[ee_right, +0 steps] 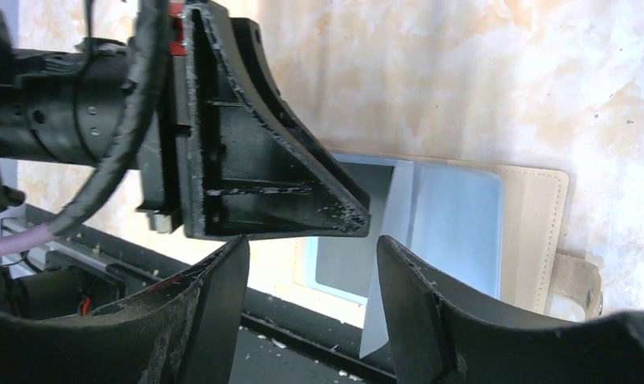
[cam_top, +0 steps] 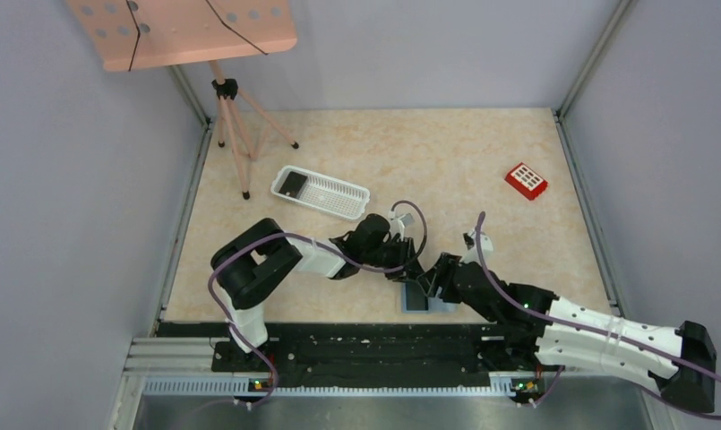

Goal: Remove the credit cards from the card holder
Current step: Remove the credit card from the card holder.

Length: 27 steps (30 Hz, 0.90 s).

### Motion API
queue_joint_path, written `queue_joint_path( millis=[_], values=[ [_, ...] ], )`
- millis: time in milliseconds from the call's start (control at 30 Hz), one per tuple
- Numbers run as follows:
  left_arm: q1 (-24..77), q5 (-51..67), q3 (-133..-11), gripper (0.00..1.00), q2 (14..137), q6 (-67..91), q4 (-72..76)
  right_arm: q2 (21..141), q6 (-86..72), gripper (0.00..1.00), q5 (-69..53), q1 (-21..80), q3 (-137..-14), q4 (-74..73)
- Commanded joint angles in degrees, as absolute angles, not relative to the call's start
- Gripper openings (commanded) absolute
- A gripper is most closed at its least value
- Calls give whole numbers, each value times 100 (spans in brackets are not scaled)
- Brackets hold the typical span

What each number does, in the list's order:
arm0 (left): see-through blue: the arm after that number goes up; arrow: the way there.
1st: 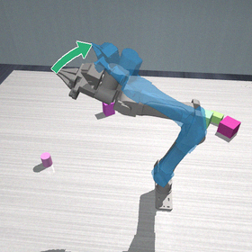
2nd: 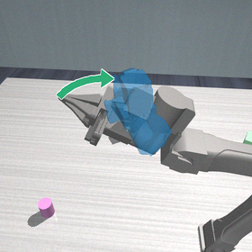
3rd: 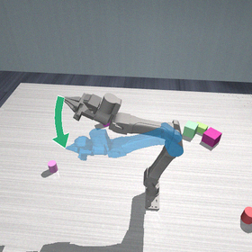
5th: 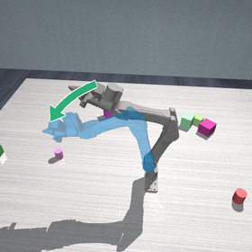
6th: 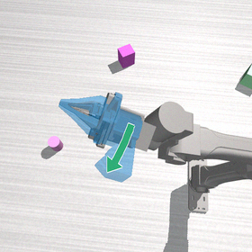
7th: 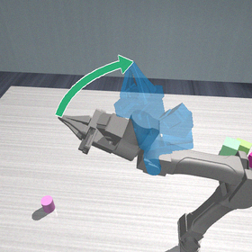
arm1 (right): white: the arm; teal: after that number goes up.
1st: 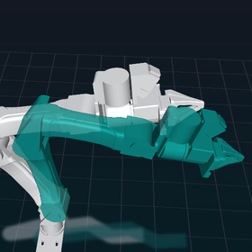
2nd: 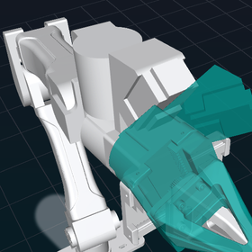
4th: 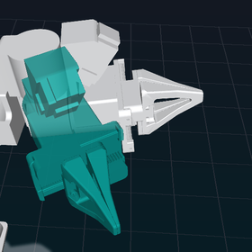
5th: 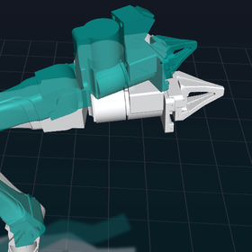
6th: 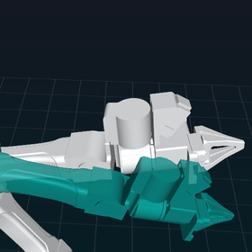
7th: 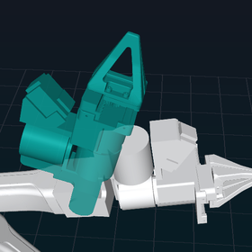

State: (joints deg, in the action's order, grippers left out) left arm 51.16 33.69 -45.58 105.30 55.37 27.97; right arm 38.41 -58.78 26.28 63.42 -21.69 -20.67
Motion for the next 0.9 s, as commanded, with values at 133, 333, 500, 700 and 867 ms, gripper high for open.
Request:
queue_joint_path(
  millis=[133,333,500,700,867],
  values=[
    [5134,3060,-4971,31,10267,4918,1856,3514,-5391,51,2575,6300,-2630,-2021],
    [5115,2773,-4810,31,10004,4897,1634,3653,-5499,43,2409,6302,-2286,-1558],
    [5080,2425,-4553,31,9708,4873,1455,3870,-5549,42,2425,6273,-1972,-1395],
    [5080,2170,-4193,30,9437,4891,1392,4235,-5506,41,2039,6035,-1548,-794],
    [5080,2133,-4014,30,9404,4940,1480,4462,-5455,40,1551,5703,-1186,-143]
  ],
)
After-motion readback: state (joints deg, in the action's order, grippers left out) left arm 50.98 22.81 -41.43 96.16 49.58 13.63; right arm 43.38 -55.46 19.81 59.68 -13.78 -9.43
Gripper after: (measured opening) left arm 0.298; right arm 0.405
